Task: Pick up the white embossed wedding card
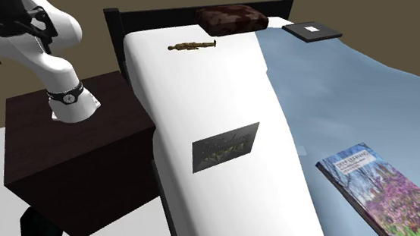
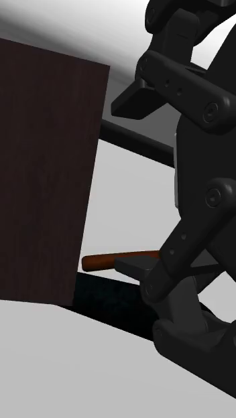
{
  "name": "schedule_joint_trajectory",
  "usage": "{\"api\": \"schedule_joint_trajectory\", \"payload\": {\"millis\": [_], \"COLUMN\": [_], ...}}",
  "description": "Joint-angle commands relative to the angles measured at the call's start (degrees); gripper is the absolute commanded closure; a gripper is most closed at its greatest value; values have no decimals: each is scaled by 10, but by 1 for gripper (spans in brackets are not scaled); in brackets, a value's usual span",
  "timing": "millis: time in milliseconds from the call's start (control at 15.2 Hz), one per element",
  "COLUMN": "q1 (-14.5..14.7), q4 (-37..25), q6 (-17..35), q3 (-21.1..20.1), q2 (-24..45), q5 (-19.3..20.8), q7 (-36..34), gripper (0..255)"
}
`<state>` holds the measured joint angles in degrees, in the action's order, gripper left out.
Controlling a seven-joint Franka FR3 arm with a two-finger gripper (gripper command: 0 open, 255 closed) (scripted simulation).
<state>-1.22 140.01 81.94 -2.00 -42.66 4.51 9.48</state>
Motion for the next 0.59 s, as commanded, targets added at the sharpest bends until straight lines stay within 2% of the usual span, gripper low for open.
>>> {"api": "schedule_joint_trajectory", "payload": {"millis": [0, 528], "q1": [0, 47], "q4": [0, -71], "q6": [0, 112], "q3": [0, 1], "q2": [0, 166], "q5": [0, 32], "q7": [0, 124], "gripper": [0, 0]}}
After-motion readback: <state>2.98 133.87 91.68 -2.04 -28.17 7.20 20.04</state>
